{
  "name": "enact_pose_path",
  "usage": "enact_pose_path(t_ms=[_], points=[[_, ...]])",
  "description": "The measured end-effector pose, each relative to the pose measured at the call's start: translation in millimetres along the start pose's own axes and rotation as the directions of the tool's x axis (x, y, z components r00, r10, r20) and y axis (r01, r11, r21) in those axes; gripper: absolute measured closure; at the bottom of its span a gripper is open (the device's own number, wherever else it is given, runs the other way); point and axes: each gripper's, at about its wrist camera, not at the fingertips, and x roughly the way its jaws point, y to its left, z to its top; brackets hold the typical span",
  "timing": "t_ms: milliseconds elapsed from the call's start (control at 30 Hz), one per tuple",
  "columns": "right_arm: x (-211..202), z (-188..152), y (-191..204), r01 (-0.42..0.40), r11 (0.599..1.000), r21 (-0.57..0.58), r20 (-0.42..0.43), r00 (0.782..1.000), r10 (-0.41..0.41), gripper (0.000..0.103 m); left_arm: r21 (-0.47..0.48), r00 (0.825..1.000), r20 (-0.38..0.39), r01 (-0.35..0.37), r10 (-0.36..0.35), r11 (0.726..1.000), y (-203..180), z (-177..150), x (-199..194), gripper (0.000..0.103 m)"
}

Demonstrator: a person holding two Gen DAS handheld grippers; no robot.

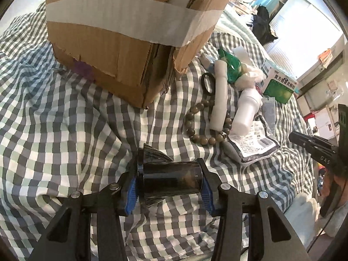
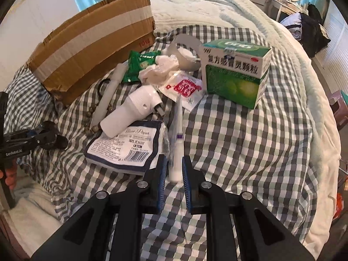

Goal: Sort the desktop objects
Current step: 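Lift the black cup with the left tool while the right tool lifts the toothpaste tube, then carry the cup and tube over the cardboard box and open both tools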

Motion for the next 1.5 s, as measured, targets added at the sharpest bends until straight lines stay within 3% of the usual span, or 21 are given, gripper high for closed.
enact_pose_path(t_ms=[67, 167, 400, 567, 767, 1000, 1133, 1300, 1500], points=[[4, -2, -4, -0.007, 1.0, 0.019, -0.014, 1.0, 0.007, 0.088, 0.004, 1.0, -0.006, -0.006, 0.006, 1.0, 0, -1, 3, 0.054], [12, -3, -13, -0.03, 0.997, 0.071, -0.02, 0.999, 0.031, 0.078, -0.004, 1.0, -0.022, -0.022, 0.022, 1.0, 1, -1, 12, 0.054], [43, 6, -13, -0.012, 0.999, 0.043, -0.04, 0.999, 0.014, 0.078, -0.04, 0.996, -0.079, -0.039, 0.036, 0.998, 5, -6, 33, 0.054], [62, 7, -17, -0.05, 0.996, 0.071, -0.067, 0.996, 0.055, 0.078, -0.026, 0.996, -0.064, -0.057, 0.055, 0.998, -1, -5, 33, 0.055], [43, 4, -25, -0.066, 0.994, 0.084, -0.035, 0.997, 0.069, 0.08, 0.019, 0.998, -0.02, -0.053, 0.053, 0.998, -13, -3, 22, 0.055], [2, 7, -24, -0.031, 0.998, 0.058, 0.005, 1.0, 0.031, 0.08, 0.071, 0.999, 0.054, 0.0, -0.004, 0.997, -23, 6, -12, 0.055], [-41, 31, -18, -0.034, 0.999, 0.019, 0.062, 0.998, 0.033, 0.08, 0.099, 0.992, 0.123, 0.007, -0.019, 0.995, -28, 23, -49, 0.055], [-107, 71, 10, -0.031, 0.998, -0.047, 0.162, 0.986, 0.038, 0.08, 0.122, 0.965, 0.262, -0.059, 0.025, 0.991, -49, 58, -114, 0.055], [-190, 119, 61, -0.04, 0.994, -0.105, 0.302, 0.951, 0.07, 0.08, 0.031, 0.928, 0.369, -0.073, 0.056, 0.997, -67, 121, -191, 0.055]])
